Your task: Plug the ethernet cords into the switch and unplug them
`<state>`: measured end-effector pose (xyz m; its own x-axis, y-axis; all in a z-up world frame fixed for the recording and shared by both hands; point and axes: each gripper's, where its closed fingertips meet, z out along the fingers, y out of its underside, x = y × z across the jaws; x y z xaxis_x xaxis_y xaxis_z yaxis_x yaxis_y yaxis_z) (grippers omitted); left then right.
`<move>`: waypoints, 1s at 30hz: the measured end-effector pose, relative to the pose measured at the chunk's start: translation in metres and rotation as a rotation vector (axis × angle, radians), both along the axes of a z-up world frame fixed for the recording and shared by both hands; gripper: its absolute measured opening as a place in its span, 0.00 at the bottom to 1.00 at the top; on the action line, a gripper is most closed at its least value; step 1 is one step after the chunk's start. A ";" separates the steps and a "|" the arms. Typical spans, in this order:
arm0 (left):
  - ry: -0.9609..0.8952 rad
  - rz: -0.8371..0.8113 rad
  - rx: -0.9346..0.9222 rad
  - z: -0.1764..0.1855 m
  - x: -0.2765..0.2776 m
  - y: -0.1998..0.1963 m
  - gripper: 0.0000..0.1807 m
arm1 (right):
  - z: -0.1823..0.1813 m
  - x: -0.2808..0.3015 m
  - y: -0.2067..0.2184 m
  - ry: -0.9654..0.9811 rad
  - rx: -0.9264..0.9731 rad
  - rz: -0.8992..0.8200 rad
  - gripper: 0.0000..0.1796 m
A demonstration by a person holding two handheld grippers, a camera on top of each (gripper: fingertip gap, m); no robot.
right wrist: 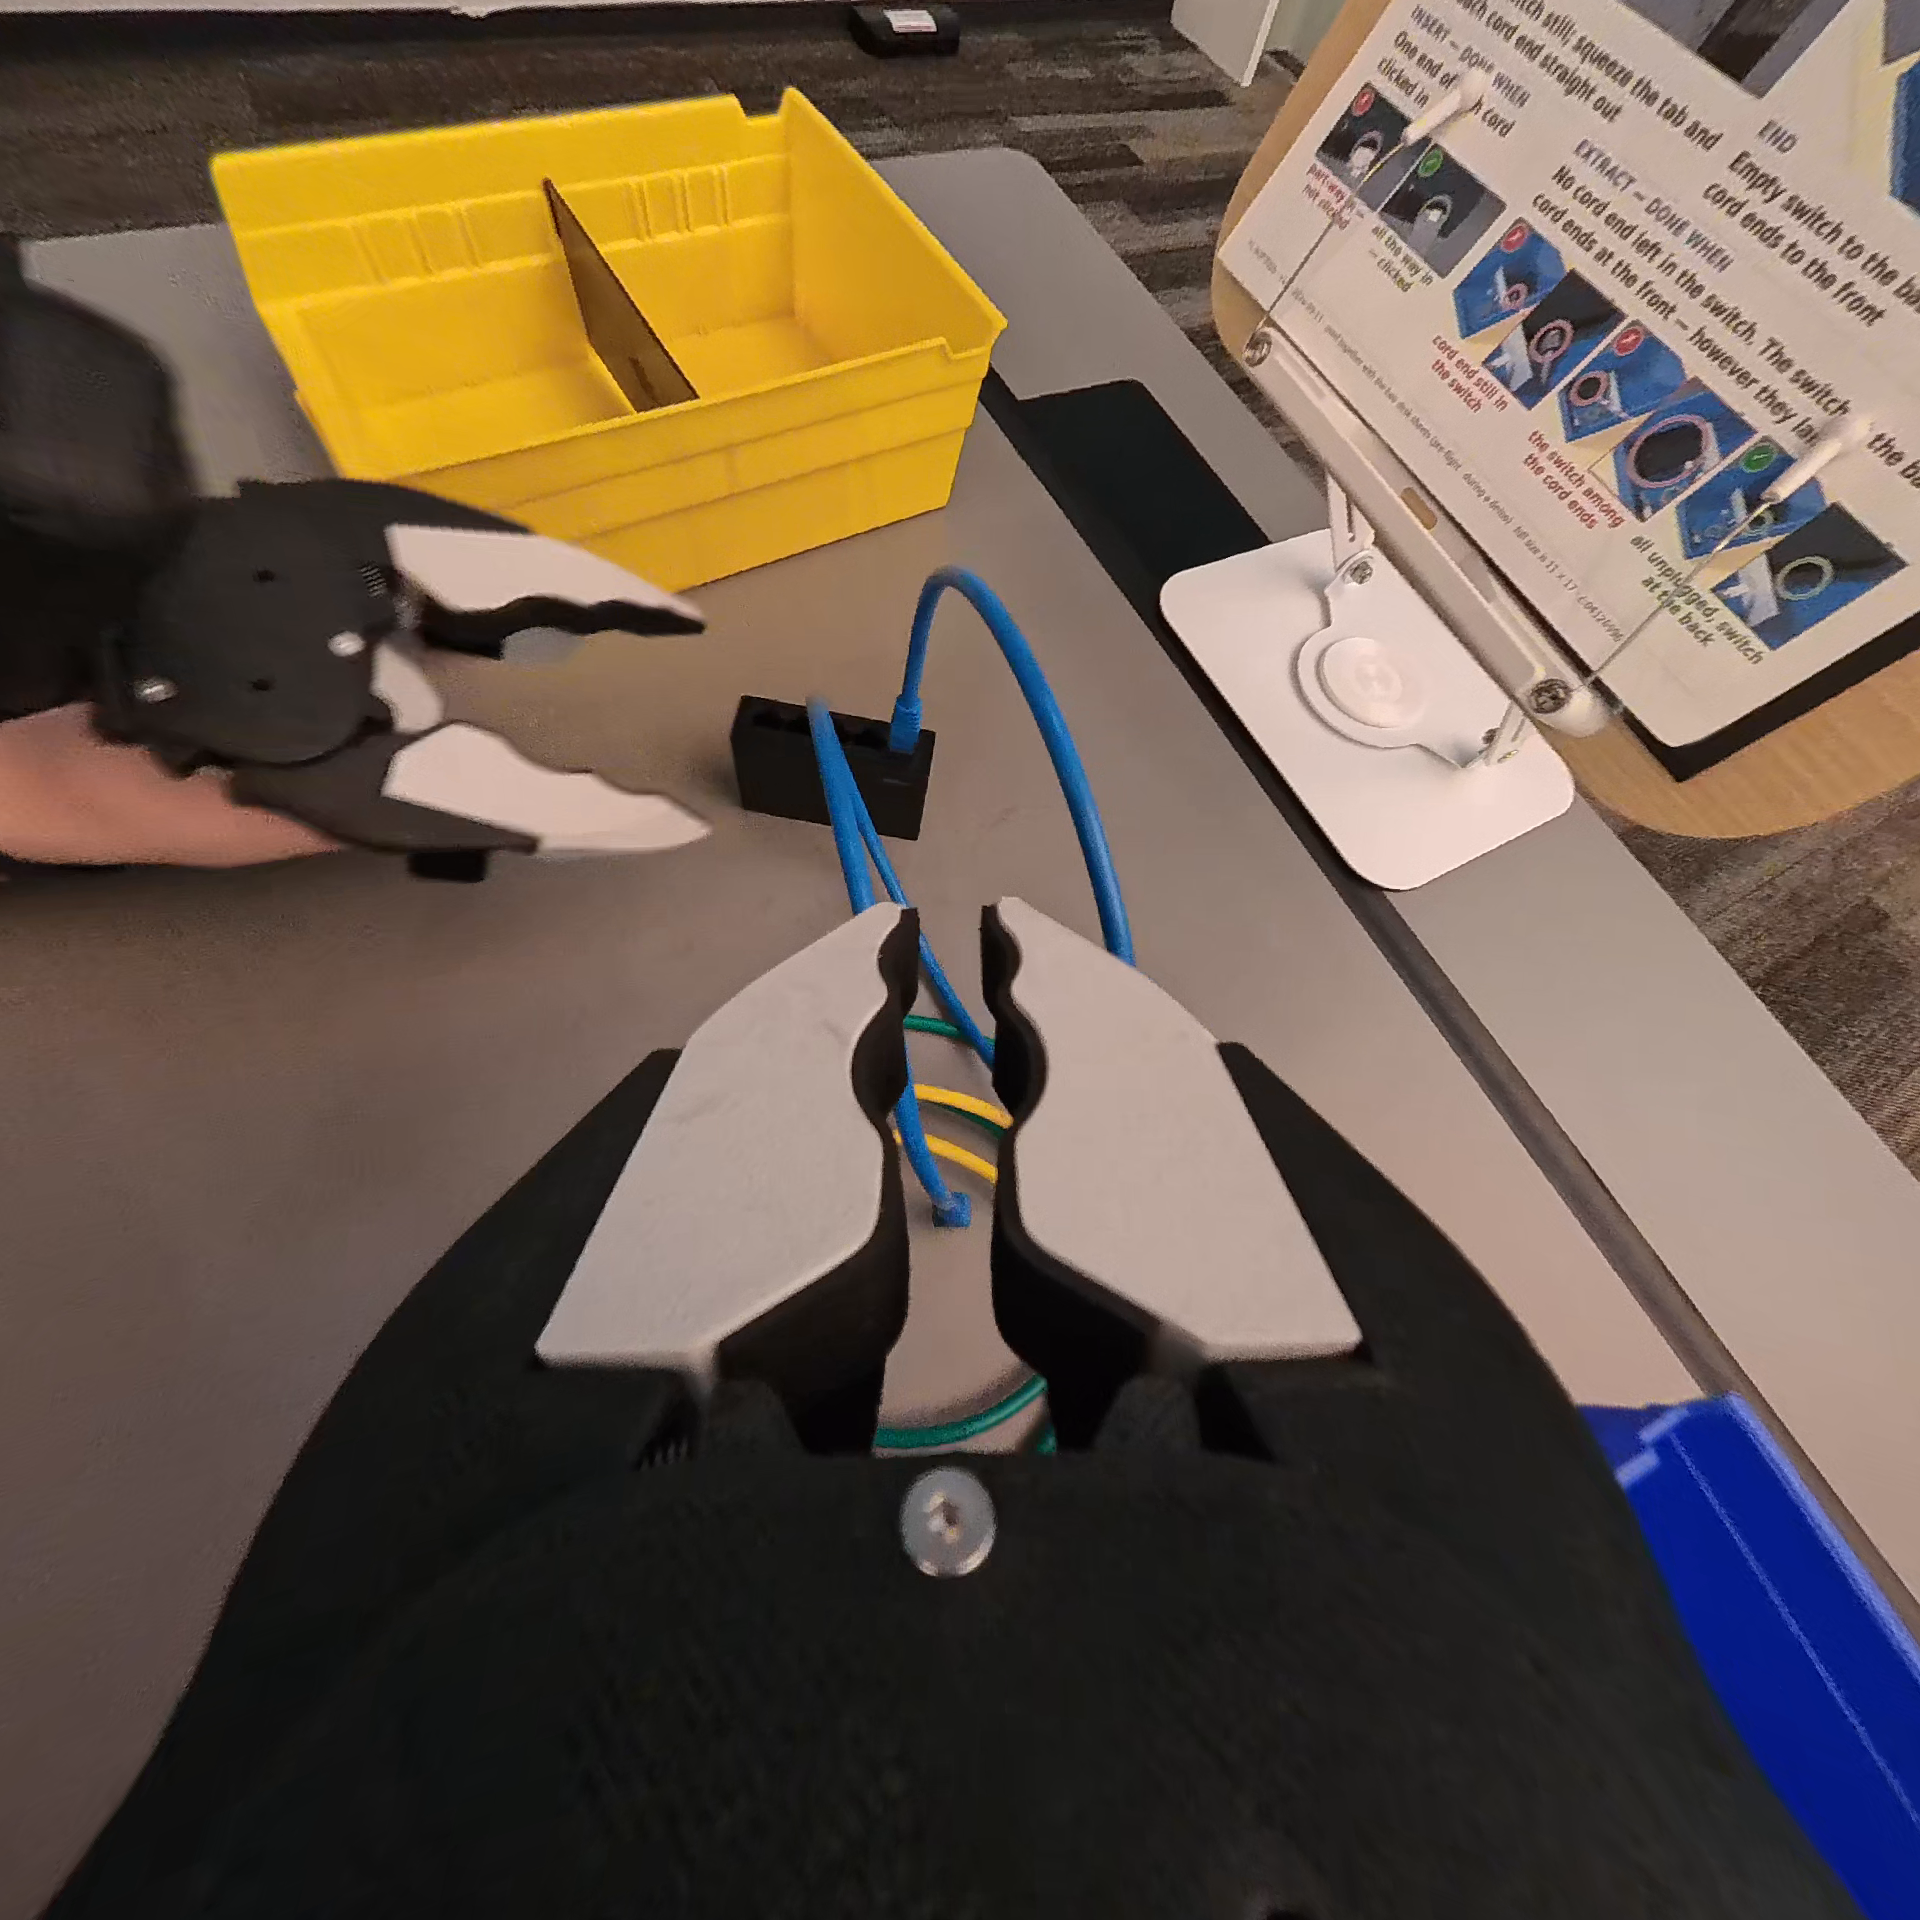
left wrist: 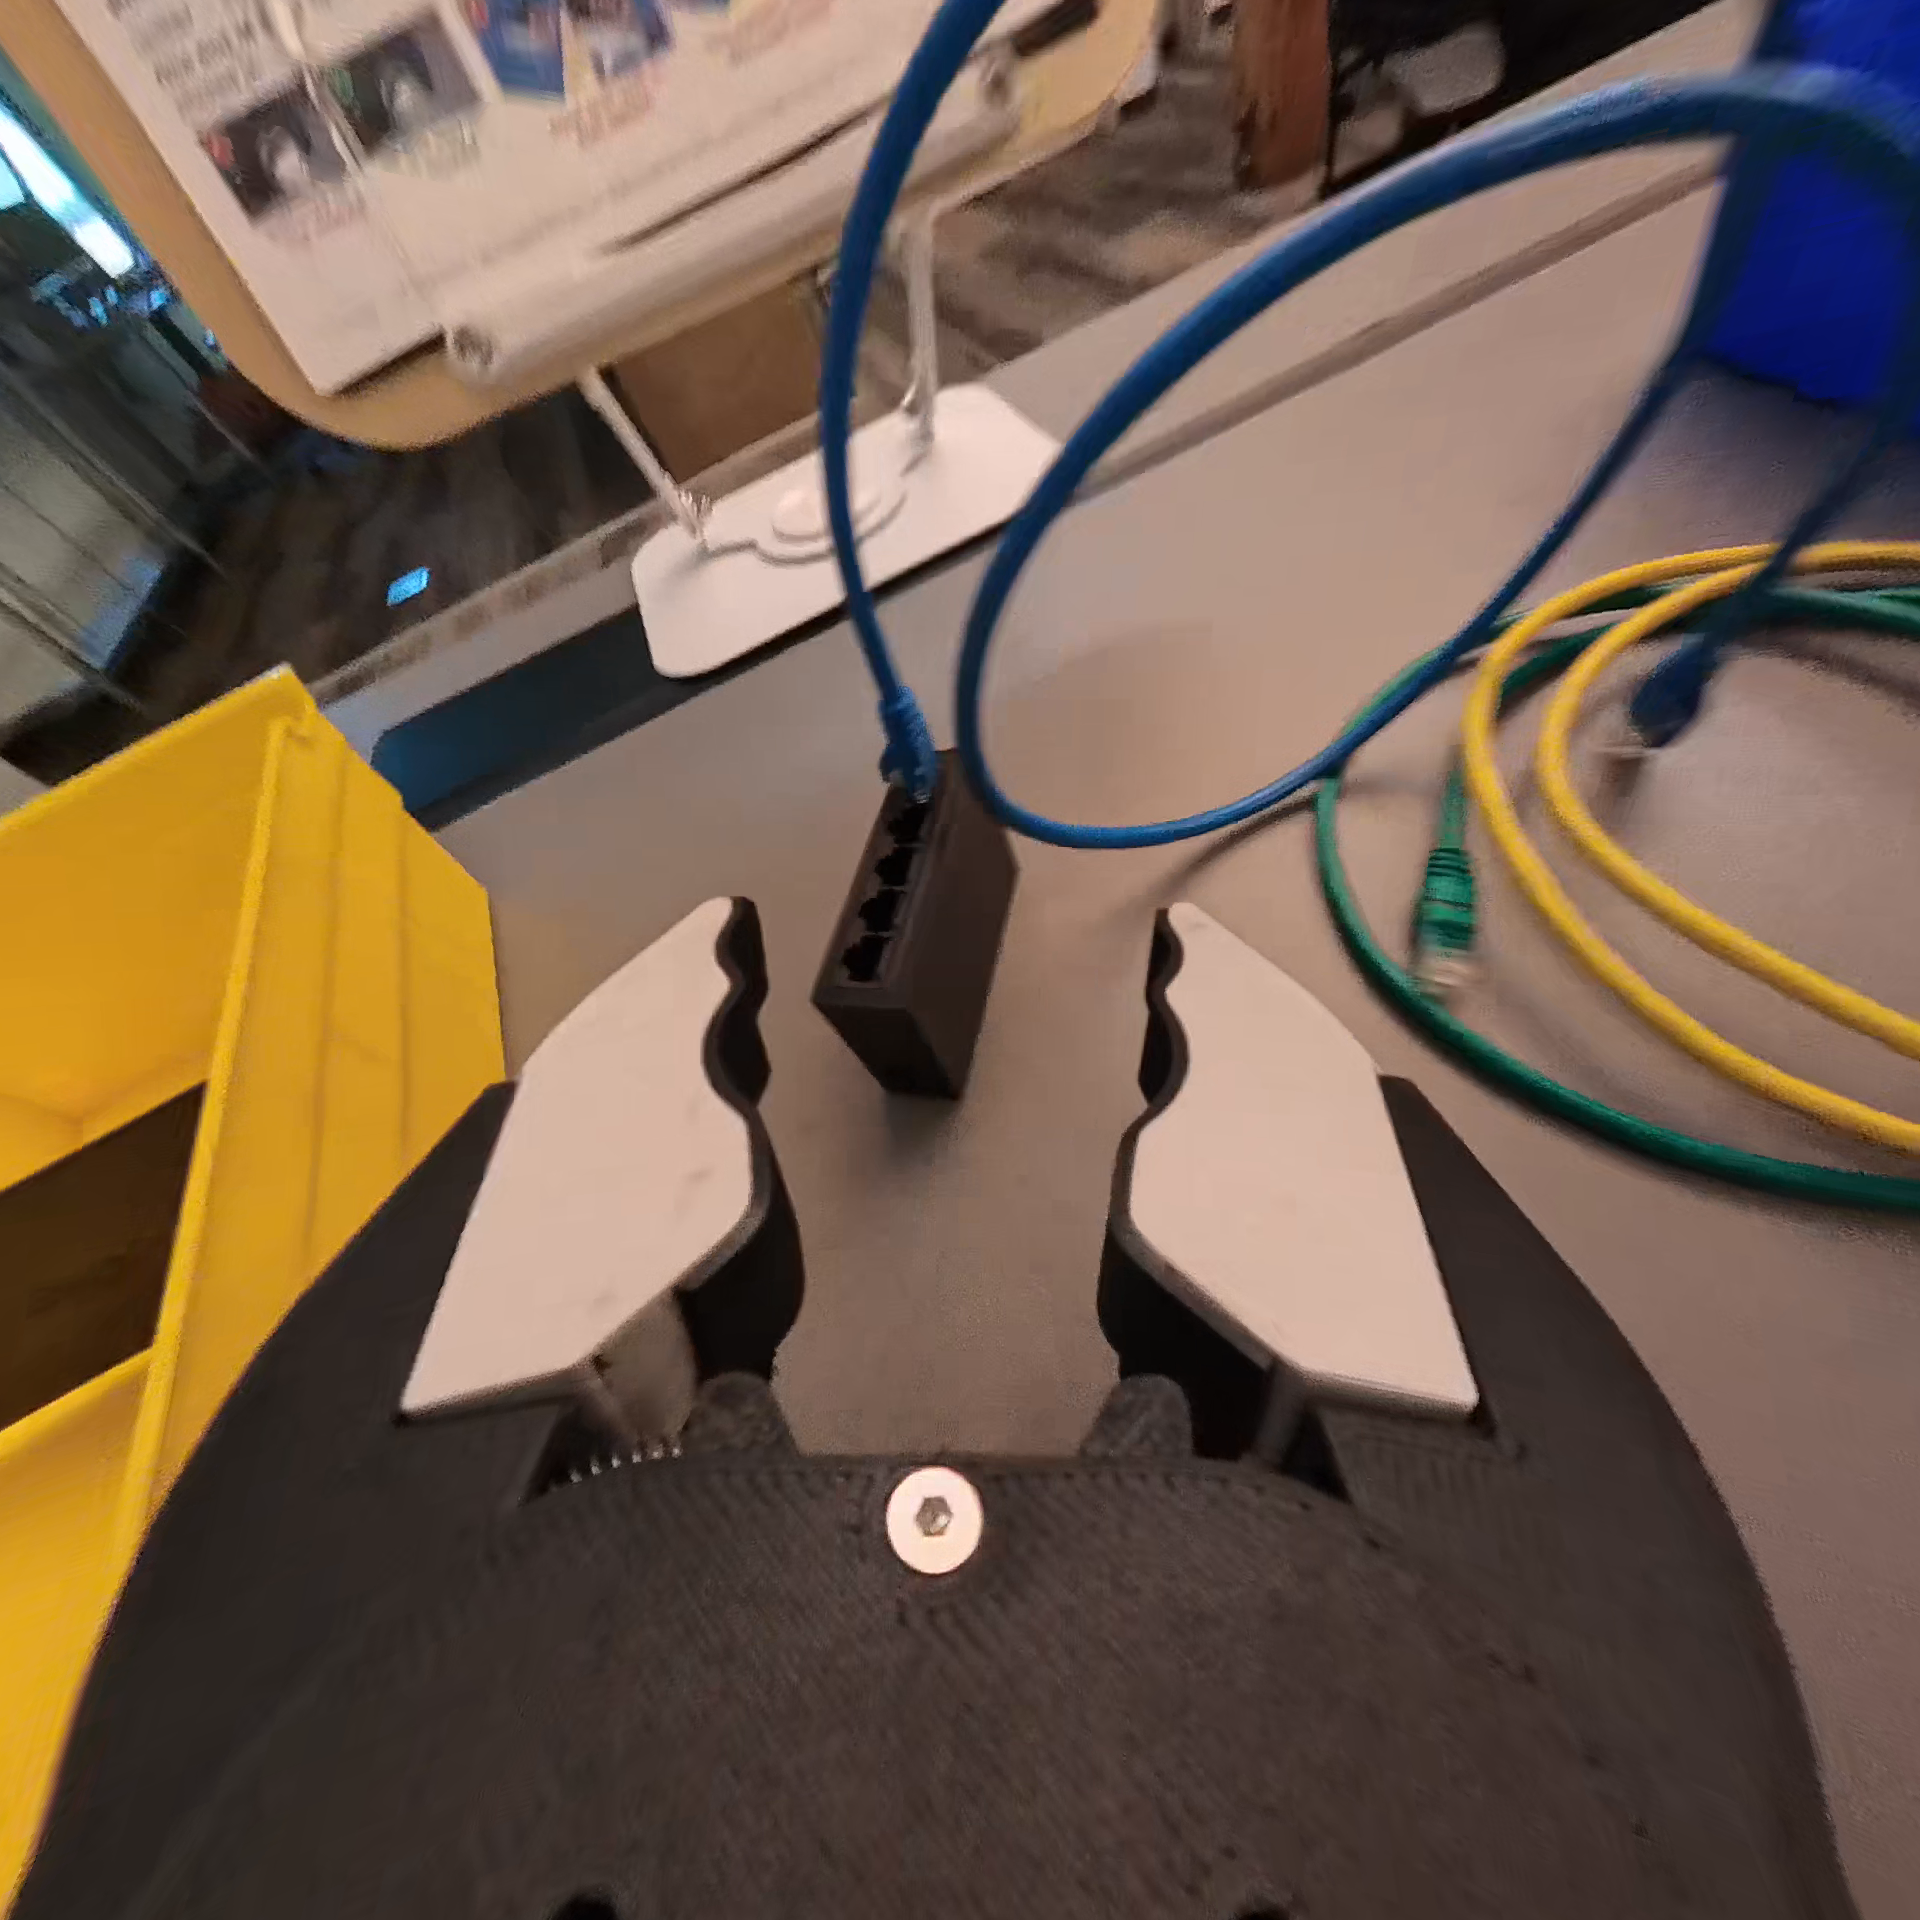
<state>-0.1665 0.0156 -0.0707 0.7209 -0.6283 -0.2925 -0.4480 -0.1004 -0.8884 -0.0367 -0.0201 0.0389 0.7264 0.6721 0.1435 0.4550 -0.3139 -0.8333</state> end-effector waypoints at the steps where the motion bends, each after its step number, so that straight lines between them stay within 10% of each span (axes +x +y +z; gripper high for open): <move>1: -0.017 -0.039 -0.001 0.003 0.006 -0.016 0.37 | 0.003 0.002 -0.002 0.002 0.008 -0.002 0.07; 7: -0.031 -0.239 -0.142 -0.025 0.050 -0.091 0.32 | 0.000 0.005 -0.030 0.011 -0.092 0.046 0.06; 15: -0.074 0.061 -0.006 0.023 -0.018 -0.014 0.33 | -0.102 -0.005 -0.078 -0.200 -0.428 -0.124 0.07; 30: 0.099 0.084 -0.235 -0.058 0.006 0.069 0.19 | -0.201 -0.015 -0.060 -0.115 -0.589 -0.398 0.06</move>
